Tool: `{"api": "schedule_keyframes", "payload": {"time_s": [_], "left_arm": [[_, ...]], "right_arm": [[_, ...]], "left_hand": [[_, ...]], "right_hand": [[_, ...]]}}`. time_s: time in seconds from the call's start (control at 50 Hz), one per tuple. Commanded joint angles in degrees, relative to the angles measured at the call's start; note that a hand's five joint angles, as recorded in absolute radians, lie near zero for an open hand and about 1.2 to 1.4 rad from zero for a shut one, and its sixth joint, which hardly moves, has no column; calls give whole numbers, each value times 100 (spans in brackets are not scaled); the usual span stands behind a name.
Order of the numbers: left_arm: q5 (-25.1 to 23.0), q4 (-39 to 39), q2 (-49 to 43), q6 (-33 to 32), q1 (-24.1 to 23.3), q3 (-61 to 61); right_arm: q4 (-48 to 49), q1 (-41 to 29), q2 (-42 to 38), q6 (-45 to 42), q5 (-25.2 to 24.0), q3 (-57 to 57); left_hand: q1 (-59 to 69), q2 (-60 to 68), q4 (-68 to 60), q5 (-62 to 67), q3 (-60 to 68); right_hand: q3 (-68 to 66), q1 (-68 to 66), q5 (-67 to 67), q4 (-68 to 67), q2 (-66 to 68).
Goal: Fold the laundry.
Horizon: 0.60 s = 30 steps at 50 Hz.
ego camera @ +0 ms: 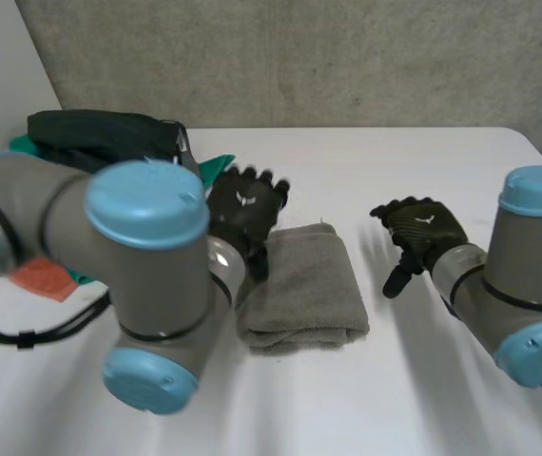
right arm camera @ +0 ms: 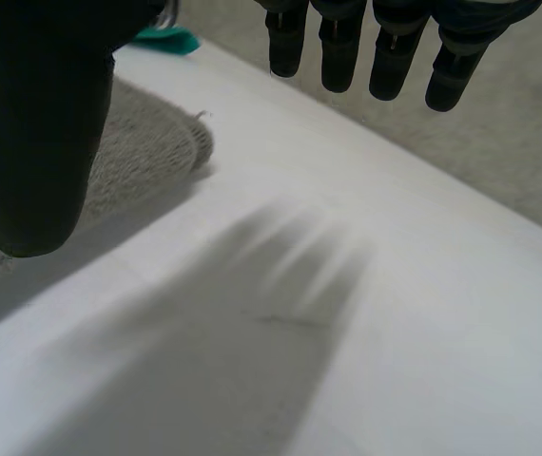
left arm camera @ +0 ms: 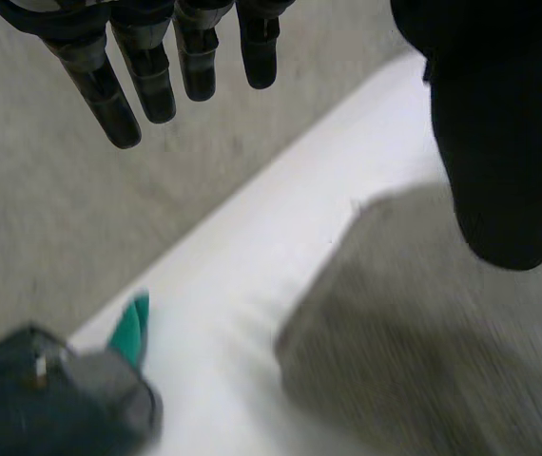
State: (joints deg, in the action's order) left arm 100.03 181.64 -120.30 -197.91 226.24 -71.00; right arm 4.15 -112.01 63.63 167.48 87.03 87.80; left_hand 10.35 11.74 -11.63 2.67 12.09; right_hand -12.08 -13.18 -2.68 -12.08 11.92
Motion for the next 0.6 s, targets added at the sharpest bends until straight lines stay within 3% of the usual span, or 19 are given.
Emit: {"api": "schedule_keyframes", "payload": {"time_s": [0.02, 0.08, 0.14, 0.24, 0.54, 0.6], "left_arm": [[-2837, -102, 674, 94, 649, -168], [-3662, -295, 780, 339, 807, -177], [-3902, -392, 815, 586, 896, -160], [-3947, -402, 885, 841, 870, -160], [-3929, -384, 1026, 850, 826, -204], [-3929, -384, 1035, 850, 826, -204]], "right_arm": [[227, -40, 299, 1189, 16, 967], [271, -84, 291, 1838, -107, 1160], [376, -102, 247, 2226, -309, 1214], [692, -330, -236, 2728, -696, 1152], [974, -804, -764, 2693, -635, 775], [1053, -823, -834, 2676, -582, 713]], "left_hand": [[104, -35, 24, -128, -70], [170, 32, -43, -61, -3], [188, 50, -60, -44, 14], [205, 66, -77, -27, 31], [205, 66, -77, -27, 31], [205, 66, -77, -27, 31]], "right_hand": [[208, 318, 268, 208, -192], [208, 318, 268, 208, -192], [208, 318, 268, 208, -192], [208, 318, 268, 208, -192], [208, 318, 268, 208, -192], [-403, -293, -343, -403, 419]]}}
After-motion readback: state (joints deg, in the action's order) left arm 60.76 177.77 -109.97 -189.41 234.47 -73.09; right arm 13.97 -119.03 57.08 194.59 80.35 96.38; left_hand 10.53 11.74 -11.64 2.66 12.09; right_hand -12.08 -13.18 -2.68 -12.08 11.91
